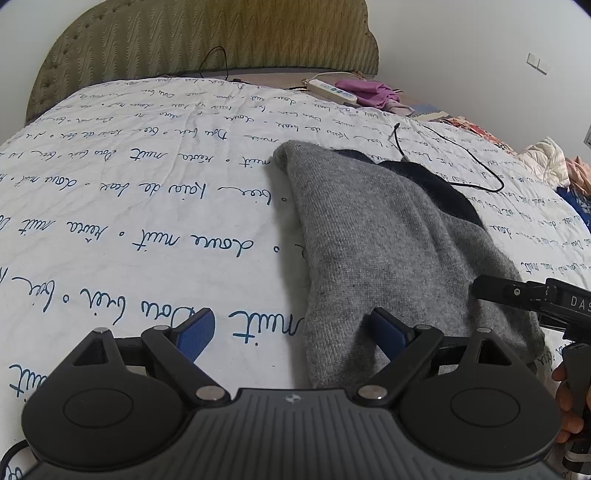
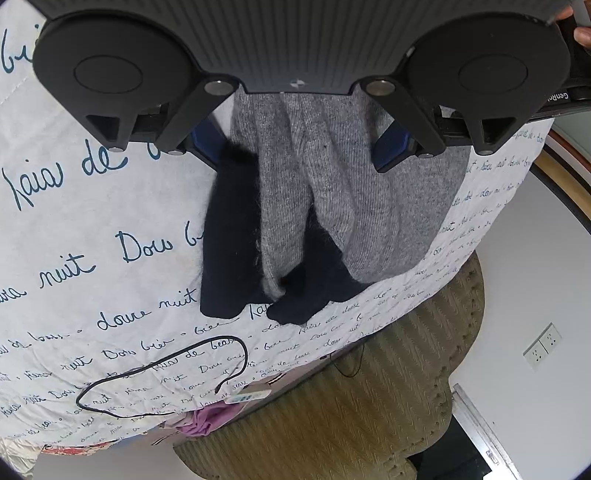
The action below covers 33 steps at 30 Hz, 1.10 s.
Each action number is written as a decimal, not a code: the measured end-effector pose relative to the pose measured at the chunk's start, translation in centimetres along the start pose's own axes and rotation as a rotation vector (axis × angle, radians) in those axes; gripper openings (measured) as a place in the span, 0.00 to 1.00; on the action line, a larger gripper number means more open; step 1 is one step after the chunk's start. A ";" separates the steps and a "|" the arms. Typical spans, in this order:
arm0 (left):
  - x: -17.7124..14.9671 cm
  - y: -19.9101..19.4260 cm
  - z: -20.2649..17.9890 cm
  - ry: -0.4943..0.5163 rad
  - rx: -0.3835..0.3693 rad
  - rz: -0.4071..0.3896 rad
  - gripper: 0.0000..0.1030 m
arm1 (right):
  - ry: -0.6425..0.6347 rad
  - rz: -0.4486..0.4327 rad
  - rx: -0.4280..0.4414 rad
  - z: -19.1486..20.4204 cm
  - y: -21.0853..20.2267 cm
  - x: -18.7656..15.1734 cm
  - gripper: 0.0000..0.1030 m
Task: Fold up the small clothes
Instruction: 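Lay the held sweater edge down onto the folded stack with the right tool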
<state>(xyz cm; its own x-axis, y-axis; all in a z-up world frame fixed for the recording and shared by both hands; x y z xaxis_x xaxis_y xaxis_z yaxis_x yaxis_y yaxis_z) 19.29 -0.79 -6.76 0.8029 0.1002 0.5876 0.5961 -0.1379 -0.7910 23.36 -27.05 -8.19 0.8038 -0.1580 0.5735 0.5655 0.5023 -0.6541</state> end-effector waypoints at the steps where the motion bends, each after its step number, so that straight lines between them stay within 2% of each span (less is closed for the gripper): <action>1: 0.0 0.1 0.0 0.002 0.000 0.001 0.89 | 0.000 -0.002 0.003 -0.1 0.0 0.0 0.85; 9: 0.1 0.6 -0.3 0.012 -0.025 0.004 0.92 | -0.027 -0.013 0.011 0.1 0.2 -0.2 0.83; 13: 0.8 1.3 -0.1 0.017 -0.140 0.001 0.92 | 0.000 -0.008 0.082 -0.3 0.4 0.3 0.79; 17: 1.0 2.3 0.0 -0.003 -0.297 0.046 0.92 | 0.018 0.027 0.156 -0.8 1.4 1.0 0.75; 21: -0.4 1.5 -0.2 0.067 -0.389 0.044 0.91 | -0.077 0.095 0.146 0.3 0.5 0.0 0.75; 22: -0.8 1.3 -0.2 0.081 -0.405 0.038 0.86 | -0.082 0.108 0.170 0.5 0.1 -0.5 0.74; 23: -1.0 1.3 -0.3 0.094 -0.414 0.038 0.62 | -0.068 0.116 0.198 0.4 0.1 -0.8 0.70; 25: -0.7 2.0 -0.7 0.090 -0.403 0.067 0.30 | -0.020 0.124 0.229 0.3 0.4 -0.7 0.54; 26: -0.4 2.2 -0.7 0.069 -0.398 0.074 0.18 | 0.011 0.129 0.239 0.2 0.9 -0.4 0.44; 27: -0.1 2.3 -0.6 0.054 -0.401 0.072 0.16 | 0.040 0.137 0.243 0.2 1.5 -0.1 0.22; 30: 0.5 1.2 0.0 0.034 -0.394 0.028 0.13 | 0.106 0.146 0.263 0.4 3.0 0.2 0.20; 33: 0.4 -1.0 1.0 0.024 -0.383 -0.033 0.12 | 0.132 0.132 0.283 1.2 2.3 -0.1 0.19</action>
<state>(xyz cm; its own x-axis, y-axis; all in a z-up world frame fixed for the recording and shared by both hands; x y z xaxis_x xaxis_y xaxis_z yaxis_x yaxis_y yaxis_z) 19.04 0.34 -5.92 0.7803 0.0886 0.6192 0.5743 -0.4934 -0.6532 24.34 -24.90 -9.19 0.8943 -0.1747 0.4121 0.3956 0.7391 -0.5452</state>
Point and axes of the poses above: each gripper's, at about its wrist camera, not at the fingertips, and y roughly the way its jaws point, z to its left, x to its top, the point moved 4 cm from there along y, roughly the way its jaws point, and after that the axes turned 8 degrees about z, right-handed, at the moved point
